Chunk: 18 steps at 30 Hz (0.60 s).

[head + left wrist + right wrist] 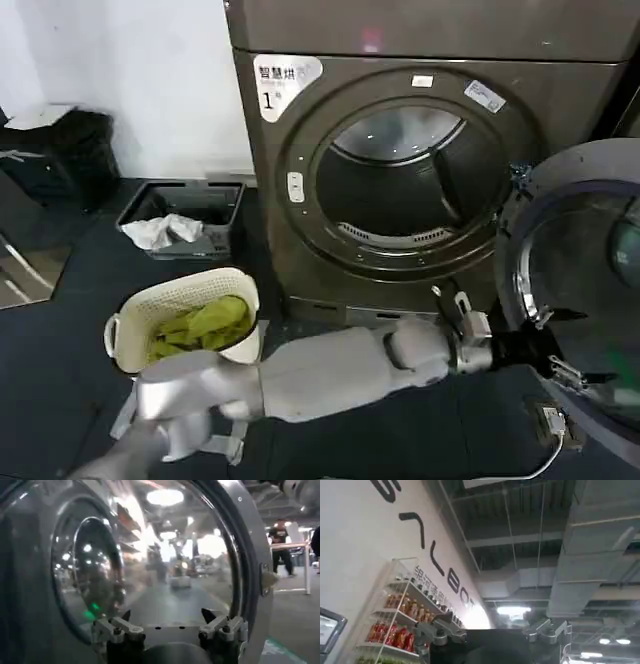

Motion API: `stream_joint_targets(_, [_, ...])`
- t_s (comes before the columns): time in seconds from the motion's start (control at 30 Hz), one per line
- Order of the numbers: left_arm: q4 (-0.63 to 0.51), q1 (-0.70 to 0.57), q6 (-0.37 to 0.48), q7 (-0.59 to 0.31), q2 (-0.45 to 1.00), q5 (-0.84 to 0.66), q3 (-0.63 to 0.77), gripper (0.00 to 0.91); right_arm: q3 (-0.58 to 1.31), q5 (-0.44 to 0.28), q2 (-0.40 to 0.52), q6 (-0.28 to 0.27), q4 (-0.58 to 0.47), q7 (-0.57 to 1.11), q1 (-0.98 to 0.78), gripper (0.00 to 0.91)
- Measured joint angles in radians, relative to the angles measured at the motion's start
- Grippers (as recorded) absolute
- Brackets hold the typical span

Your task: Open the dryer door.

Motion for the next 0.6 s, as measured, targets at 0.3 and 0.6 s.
stream_joint_targets(0.3, [0.04, -0.003, -0.025, 0.005, 0.0, 0.021, 0.0, 0.907, -0.005, 0.0, 0.002, -0.003, 0.015, -0.004, 0.004, 0.907])
stream_joint_targets(0.6, [0.056, -0.002, -0.052, 0.006, 0.0, 0.022, 0.0, 0.907, -0.008, 0.001, 0.0, -0.007, 0.027, -0.005, 0.001, 0.907])
